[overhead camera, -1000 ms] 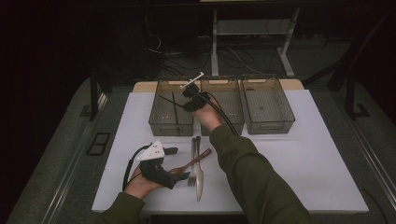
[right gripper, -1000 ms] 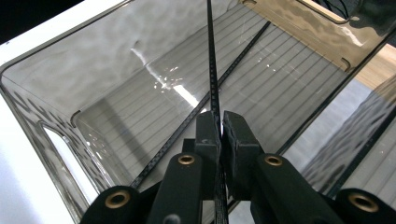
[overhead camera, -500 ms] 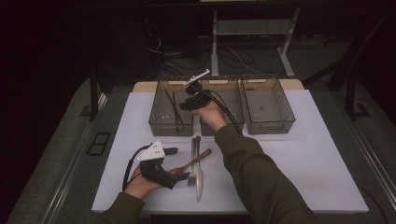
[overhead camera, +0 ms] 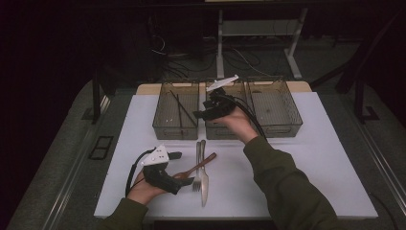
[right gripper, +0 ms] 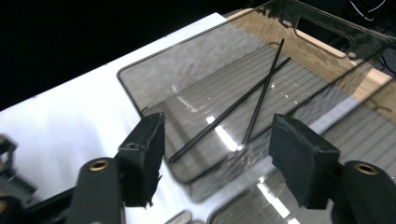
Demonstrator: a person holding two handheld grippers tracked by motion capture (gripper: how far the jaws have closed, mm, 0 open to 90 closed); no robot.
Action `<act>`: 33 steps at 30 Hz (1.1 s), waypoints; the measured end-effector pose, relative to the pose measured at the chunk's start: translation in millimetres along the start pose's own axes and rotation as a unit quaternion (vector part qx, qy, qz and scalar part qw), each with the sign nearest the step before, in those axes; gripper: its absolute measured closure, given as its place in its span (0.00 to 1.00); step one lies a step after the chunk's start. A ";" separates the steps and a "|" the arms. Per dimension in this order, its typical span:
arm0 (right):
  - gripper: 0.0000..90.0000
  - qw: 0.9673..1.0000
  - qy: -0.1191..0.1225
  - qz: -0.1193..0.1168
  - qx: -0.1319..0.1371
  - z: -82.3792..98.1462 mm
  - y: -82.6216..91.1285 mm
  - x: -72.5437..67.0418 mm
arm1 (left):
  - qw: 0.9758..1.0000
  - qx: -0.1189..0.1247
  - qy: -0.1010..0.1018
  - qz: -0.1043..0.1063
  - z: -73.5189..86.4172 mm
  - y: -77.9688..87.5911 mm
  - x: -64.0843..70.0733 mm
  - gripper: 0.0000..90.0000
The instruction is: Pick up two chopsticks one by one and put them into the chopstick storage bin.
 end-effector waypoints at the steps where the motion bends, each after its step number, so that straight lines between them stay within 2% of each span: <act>1: 0.38 1.000 -0.002 -0.005 0.003 3.9 3.4 -0.3 | 1.000 -0.001 -0.001 0.000 0.3 0.0 0.3 0.00; 7: 0.33 1.000 0.000 -0.026 0.018 26.3 25.4 -5.5 | 1.000 -0.003 0.001 0.000 0.7 -0.1 1.7 0.00; 13: 0.32 0.999 0.003 -0.027 0.043 46.4 52.6 -8.3 | 1.000 -0.001 0.001 0.001 0.4 0.2 1.4 0.00; 19: 0.31 0.999 -0.001 -0.027 0.046 62.9 72.7 -6.3 | 1.000 -0.001 0.001 0.000 0.0 -0.5 1.9 0.00; 24: 0.31 0.998 -0.002 -0.036 0.052 76.4 85.3 -8.5 | 1.000 0.001 0.002 -0.001 -0.2 -0.1 1.7 0.00; 31: 0.28 0.998 0.007 -0.032 0.052 95.2 98.4 -10.1 | 1.000 0.002 0.003 -0.001 -0.4 0.3 2.1 0.00; 33: 0.26 0.998 0.008 -0.020 0.050 101.7 101.5 -10.1 | 1.000 0.002 0.004 -0.002 -0.4 0.2 1.9 0.00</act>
Point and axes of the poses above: each handheld gripper's, and its own axes: y roughly backward along the jaws, z roughly out of its underside, x roughly to its right, the point moved 6 cm from there along -y, roughly forward along the jaws, and after that the axes turned 1 degree about -x, right-handed, at the moved point
